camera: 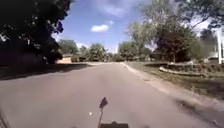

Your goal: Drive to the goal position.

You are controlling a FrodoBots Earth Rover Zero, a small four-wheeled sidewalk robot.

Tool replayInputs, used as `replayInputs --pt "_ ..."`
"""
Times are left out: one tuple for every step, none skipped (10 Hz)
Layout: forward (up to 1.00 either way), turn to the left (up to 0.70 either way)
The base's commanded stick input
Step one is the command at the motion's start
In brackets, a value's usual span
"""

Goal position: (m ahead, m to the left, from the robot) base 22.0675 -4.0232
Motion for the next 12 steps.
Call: replayInputs --pt "1.00 -0.01" --pt "1.00 0.00" --pt "1.00 0.00" --pt "1.00 0.00" --pt "1.00 0.00" --pt "1.00 0.00" --pt "1.00 0.00" --pt "1.00 0.00" --pt "1.00 0.00" --pt "1.00 0.00" --pt "1.00 0.00" --pt "1.00 0.00"
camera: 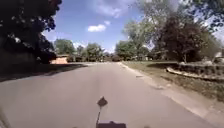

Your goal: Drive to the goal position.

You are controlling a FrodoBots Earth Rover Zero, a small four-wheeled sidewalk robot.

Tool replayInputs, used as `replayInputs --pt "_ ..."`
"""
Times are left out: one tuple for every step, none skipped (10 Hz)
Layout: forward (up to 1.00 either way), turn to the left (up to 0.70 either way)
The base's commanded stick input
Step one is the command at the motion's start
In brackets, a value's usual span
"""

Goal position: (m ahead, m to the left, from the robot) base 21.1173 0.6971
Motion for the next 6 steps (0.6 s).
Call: replayInputs --pt "1.00 0.00" --pt "1.00 0.00" --pt "1.00 0.00" --pt "1.00 0.00" --pt "1.00 0.00" --pt "1.00 0.00"
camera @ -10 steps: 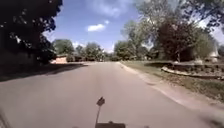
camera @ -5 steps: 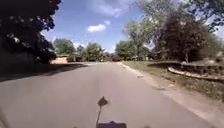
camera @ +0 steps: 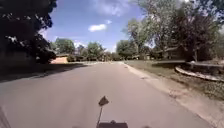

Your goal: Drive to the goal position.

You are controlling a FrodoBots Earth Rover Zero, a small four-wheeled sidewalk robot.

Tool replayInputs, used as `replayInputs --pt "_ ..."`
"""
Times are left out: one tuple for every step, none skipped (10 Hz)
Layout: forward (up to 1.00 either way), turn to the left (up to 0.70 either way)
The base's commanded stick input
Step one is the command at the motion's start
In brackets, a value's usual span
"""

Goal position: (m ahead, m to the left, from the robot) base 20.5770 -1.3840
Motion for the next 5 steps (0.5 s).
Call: replayInputs --pt "1.00 -0.03" --pt "1.00 -0.11" --pt "1.00 -0.39" --pt "1.00 -0.40" --pt "1.00 -0.09"
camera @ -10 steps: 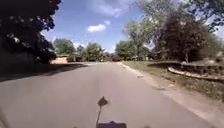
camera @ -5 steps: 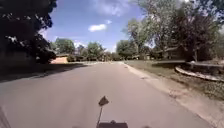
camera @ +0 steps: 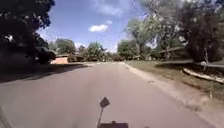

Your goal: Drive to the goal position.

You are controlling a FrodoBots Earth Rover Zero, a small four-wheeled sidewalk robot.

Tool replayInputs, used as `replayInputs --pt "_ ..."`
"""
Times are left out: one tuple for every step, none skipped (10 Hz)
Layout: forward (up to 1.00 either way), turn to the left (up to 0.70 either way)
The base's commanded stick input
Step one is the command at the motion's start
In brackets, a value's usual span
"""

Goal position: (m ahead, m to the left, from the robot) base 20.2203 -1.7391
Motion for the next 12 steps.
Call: replayInputs --pt "1.00 0.00" --pt "1.00 0.00" --pt "1.00 0.00" --pt "1.00 0.00" --pt "1.00 0.00" --pt "1.00 0.00" --pt "1.00 0.00" --pt "1.00 0.00" --pt "1.00 0.00" --pt "1.00 0.00" --pt "1.00 0.00" --pt "1.00 0.00"
